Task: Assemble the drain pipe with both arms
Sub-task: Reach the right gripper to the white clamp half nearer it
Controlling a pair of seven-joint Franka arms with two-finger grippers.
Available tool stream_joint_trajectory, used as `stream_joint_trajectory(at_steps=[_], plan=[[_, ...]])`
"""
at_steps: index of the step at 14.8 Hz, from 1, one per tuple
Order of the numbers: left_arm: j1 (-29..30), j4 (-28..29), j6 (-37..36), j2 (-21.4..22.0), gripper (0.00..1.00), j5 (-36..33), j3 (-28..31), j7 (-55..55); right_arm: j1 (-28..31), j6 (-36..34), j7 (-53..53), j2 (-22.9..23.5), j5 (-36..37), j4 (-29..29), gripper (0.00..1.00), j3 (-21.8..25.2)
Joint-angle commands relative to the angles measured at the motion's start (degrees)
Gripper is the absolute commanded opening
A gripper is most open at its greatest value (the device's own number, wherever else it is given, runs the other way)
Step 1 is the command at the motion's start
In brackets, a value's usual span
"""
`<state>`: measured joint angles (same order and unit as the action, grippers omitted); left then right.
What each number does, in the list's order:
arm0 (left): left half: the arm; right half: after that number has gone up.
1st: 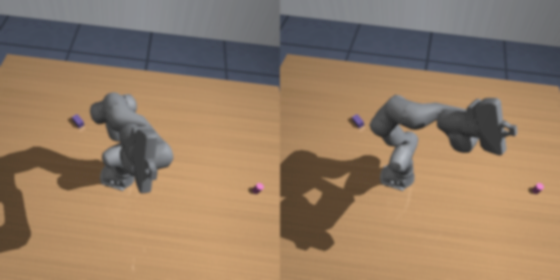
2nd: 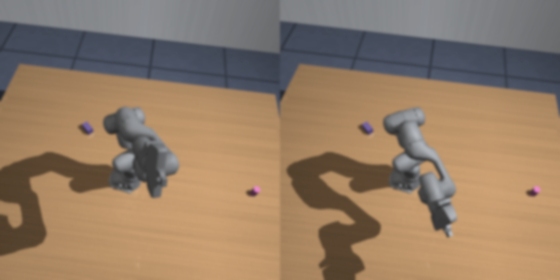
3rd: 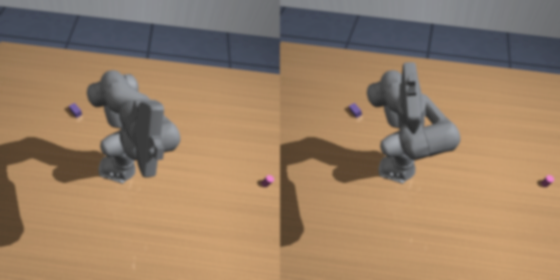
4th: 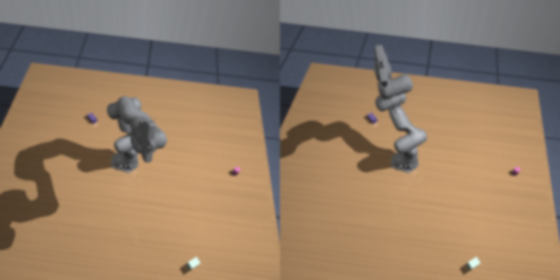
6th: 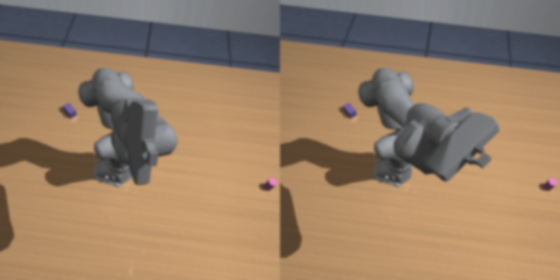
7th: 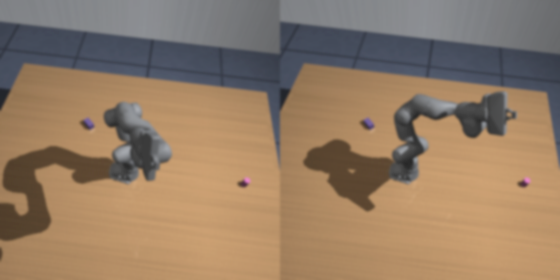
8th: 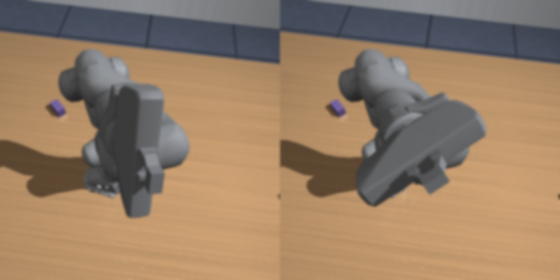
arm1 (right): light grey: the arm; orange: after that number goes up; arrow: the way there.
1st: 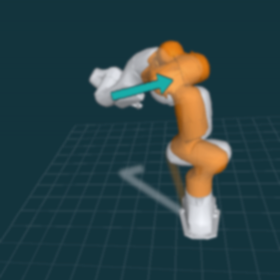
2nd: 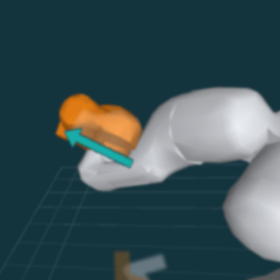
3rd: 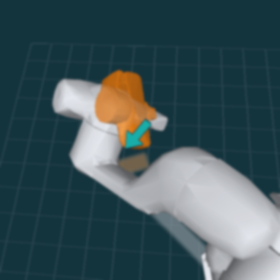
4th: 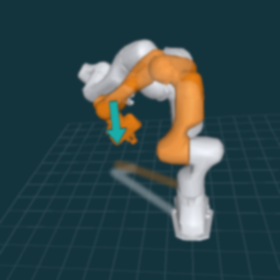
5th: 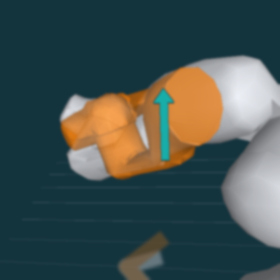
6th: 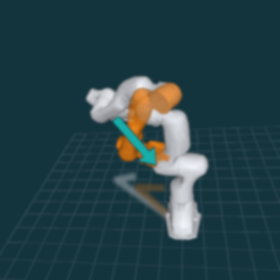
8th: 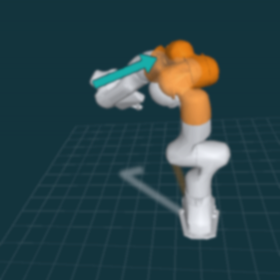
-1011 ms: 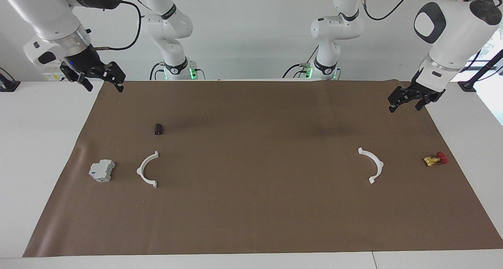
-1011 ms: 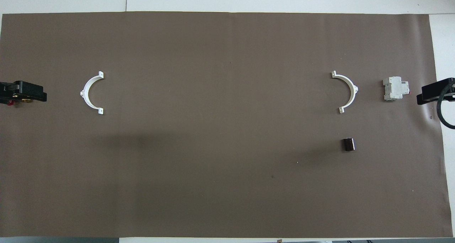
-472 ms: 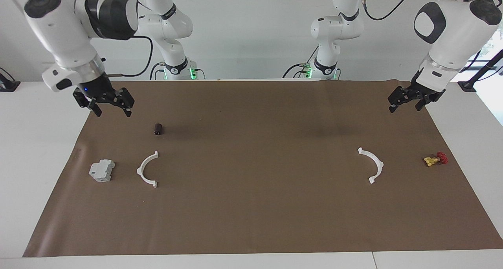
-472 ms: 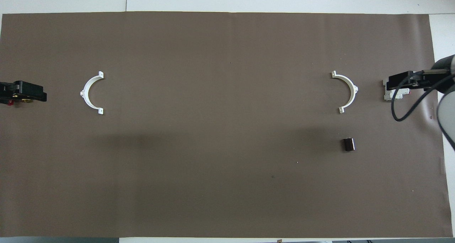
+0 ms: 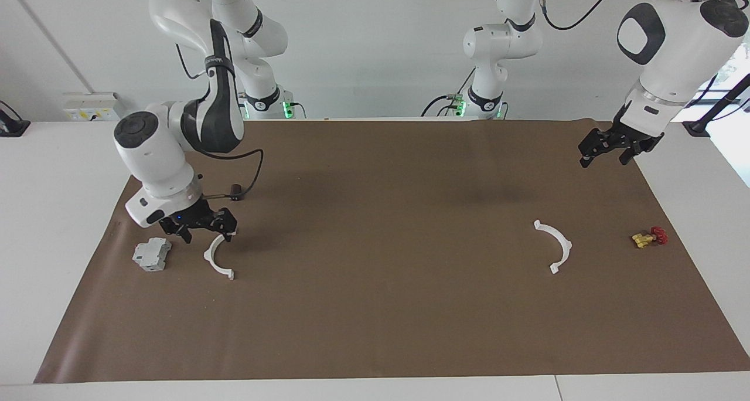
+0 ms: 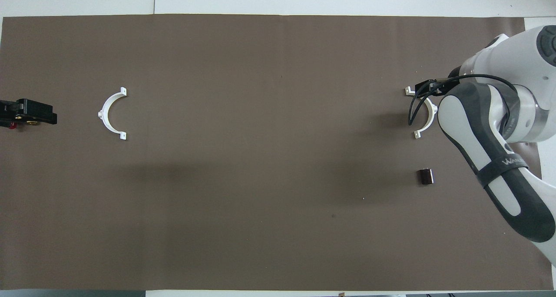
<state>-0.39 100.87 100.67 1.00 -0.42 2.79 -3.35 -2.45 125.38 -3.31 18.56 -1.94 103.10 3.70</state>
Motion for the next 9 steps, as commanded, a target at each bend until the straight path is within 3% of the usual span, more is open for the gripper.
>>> stream_joint_trajectory(at_steps=[1, 4, 9], plan=[[-0.2, 1.3, 1.3, 1.4, 1.0, -0.2, 0.2, -0.4, 1.7, 2.1, -7.9, 3.9, -1.4, -1.2, 1.0, -0.7], [-0.2, 1.3, 3.4, 0.8, 1.0, -0.2, 0.2, -0.6, 2.0, 2.4, -9.7, 4.4, -1.4, -0.4, 1.0, -0.7], [-0.3, 0.8, 7.7, -4.2, 1.0, -0.3, 0.2, -0.5, 4.6, 7.7, -16.0, 5.5, -1.5, 3.5, 0.77, -0.7]])
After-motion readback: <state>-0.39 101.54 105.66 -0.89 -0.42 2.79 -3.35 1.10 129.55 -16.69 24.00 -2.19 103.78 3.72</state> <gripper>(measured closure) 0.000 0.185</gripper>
